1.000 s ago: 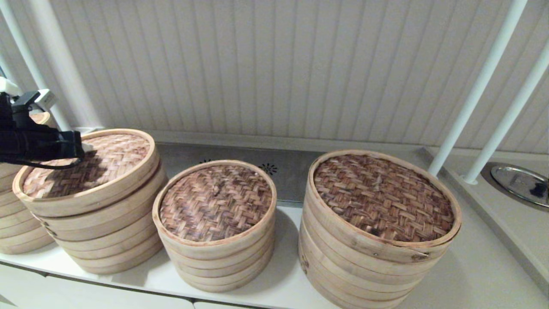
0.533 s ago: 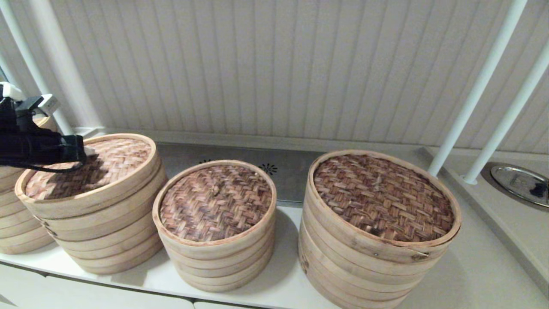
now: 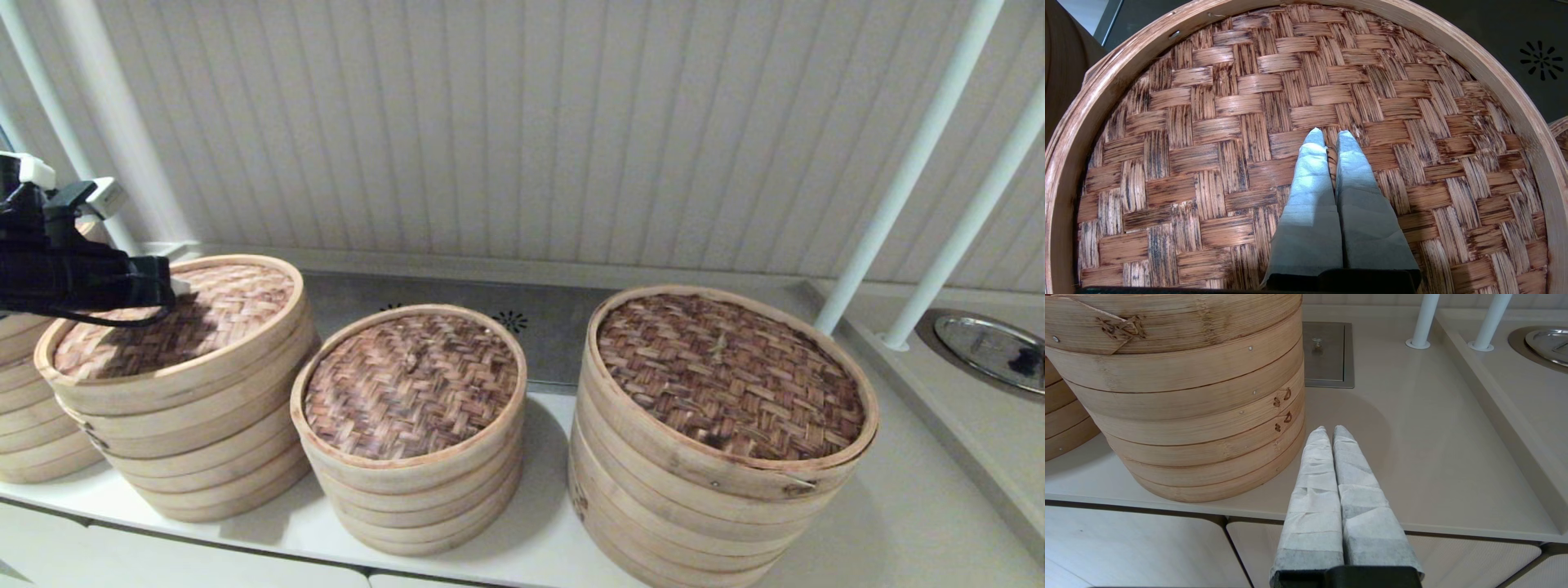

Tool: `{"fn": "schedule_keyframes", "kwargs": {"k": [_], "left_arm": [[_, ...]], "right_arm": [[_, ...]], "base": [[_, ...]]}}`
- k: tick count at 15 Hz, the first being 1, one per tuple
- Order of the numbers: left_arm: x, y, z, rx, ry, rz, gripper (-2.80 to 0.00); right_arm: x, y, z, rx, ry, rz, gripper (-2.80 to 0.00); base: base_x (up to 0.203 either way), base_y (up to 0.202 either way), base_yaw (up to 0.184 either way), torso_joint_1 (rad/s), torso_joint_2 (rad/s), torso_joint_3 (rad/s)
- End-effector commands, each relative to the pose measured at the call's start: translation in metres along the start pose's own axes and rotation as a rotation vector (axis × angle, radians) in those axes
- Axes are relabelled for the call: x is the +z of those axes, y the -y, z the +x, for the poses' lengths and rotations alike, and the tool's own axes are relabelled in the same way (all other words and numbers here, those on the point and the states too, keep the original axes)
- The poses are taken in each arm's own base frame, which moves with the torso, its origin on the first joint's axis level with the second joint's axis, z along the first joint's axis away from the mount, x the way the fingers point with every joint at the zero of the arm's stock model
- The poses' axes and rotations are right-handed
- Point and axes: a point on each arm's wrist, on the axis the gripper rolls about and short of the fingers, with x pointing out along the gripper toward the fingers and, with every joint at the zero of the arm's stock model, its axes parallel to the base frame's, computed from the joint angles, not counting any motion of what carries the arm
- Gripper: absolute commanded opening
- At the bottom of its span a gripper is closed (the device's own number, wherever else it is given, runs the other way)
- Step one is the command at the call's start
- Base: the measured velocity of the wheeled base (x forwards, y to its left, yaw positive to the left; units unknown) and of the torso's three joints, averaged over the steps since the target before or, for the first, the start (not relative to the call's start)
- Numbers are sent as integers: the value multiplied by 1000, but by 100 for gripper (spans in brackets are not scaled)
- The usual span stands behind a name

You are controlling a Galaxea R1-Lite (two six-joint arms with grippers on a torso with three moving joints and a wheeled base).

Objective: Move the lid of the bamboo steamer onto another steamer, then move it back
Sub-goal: Put the steamer

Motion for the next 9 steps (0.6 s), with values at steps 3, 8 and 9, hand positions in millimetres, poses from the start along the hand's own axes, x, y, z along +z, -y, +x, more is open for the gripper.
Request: {"fn": "schedule_keyframes", "kwargs": {"k": [3,8,9], "left_arm": [[-6,-1,4,-4,-24,-9,-280],[-11,-1,7,-7,-40,-10,0],[-10,-1,6,-7,-32,-14,0]], "right_arm": [[-1,0,0,0,-4,1,-280],[0,0,0,0,-3,1,-280],[0,0,0,0,-3,1,-280]], "base": [[0,0,0,0,0,0],[0,0,0,0,0,0],[0,0,0,0,0,0]]}}
